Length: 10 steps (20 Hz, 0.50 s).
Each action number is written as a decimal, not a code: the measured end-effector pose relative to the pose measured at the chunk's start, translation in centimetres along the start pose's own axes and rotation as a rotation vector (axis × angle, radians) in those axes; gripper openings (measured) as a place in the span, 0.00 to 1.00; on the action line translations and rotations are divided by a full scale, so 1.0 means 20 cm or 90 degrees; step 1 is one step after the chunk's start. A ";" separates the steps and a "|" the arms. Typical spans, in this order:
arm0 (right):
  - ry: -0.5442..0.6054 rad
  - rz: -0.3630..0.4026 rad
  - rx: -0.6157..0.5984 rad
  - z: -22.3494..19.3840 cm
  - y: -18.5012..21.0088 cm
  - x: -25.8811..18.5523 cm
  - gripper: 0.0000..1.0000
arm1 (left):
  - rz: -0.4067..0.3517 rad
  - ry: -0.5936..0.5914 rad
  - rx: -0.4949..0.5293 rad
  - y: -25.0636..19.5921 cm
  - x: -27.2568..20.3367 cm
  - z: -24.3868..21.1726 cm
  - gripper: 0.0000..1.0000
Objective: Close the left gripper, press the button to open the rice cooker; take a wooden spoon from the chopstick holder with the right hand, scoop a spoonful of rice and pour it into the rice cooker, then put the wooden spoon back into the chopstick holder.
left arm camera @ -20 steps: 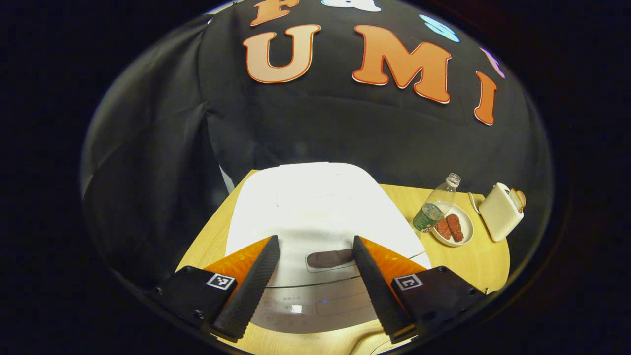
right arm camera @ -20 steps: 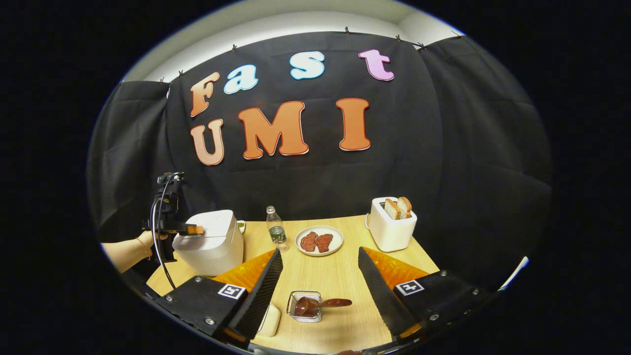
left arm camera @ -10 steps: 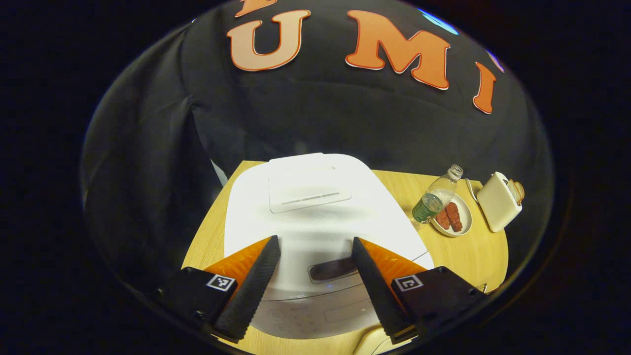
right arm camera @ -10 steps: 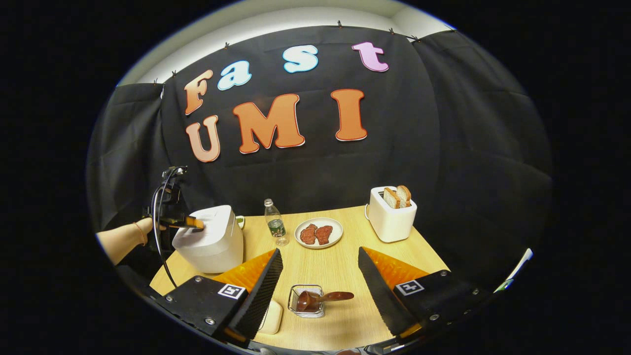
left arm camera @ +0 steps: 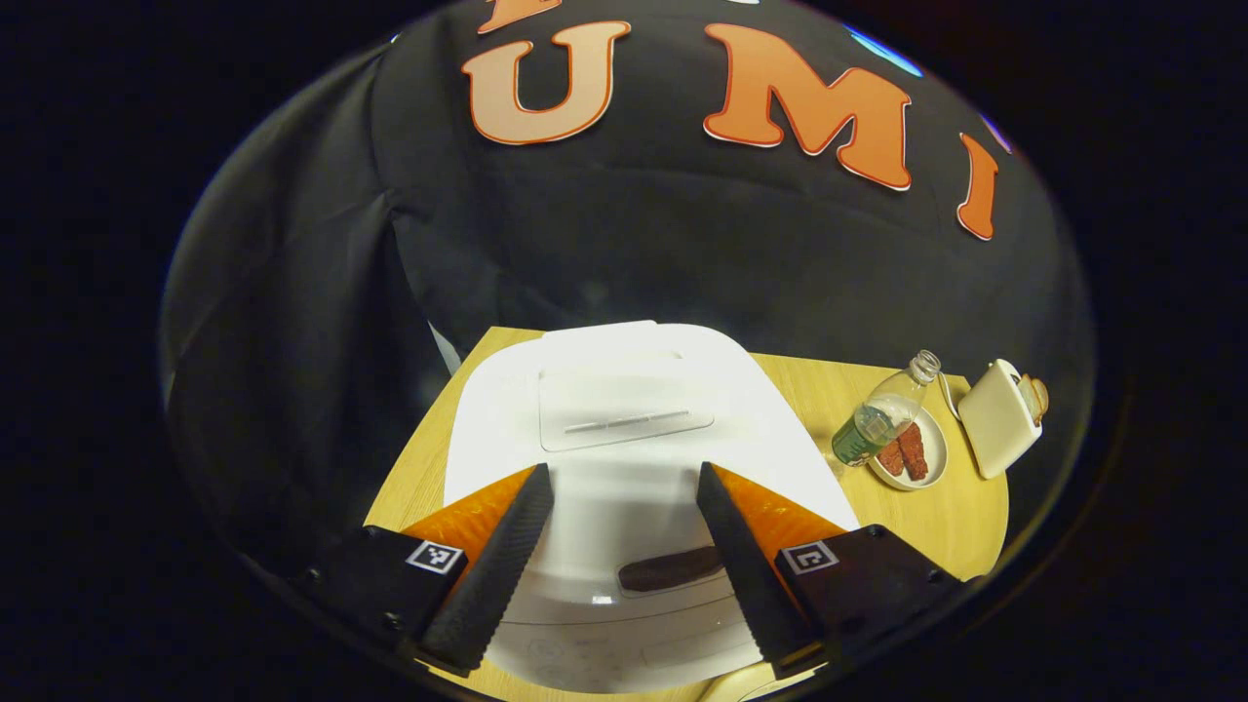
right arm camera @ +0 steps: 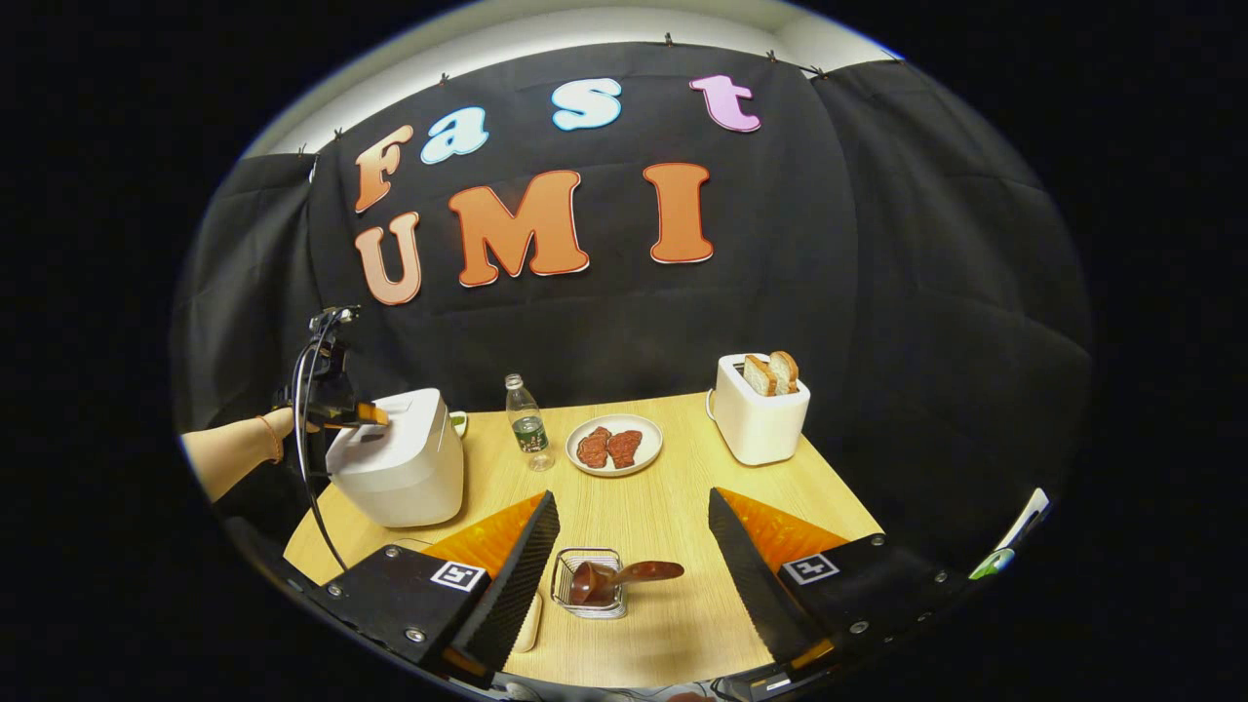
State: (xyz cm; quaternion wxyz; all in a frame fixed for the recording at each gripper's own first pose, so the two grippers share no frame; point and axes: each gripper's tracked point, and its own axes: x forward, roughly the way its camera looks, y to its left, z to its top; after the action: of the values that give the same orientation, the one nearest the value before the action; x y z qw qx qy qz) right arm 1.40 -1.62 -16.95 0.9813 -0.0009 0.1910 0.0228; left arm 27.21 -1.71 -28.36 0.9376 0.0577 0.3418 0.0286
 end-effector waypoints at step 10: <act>-0.098 0.024 -0.046 0.44 0.12 0.04 1.00 | -0.027 -0.214 0.022 0.09 -0.33 0.40 1.00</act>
State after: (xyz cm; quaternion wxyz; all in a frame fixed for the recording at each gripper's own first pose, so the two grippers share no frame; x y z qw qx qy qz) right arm 5.36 0.82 -9.17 0.9919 -0.0310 0.1139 0.0479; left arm 27.20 -1.25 -17.86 0.9808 0.0703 0.1818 -0.0071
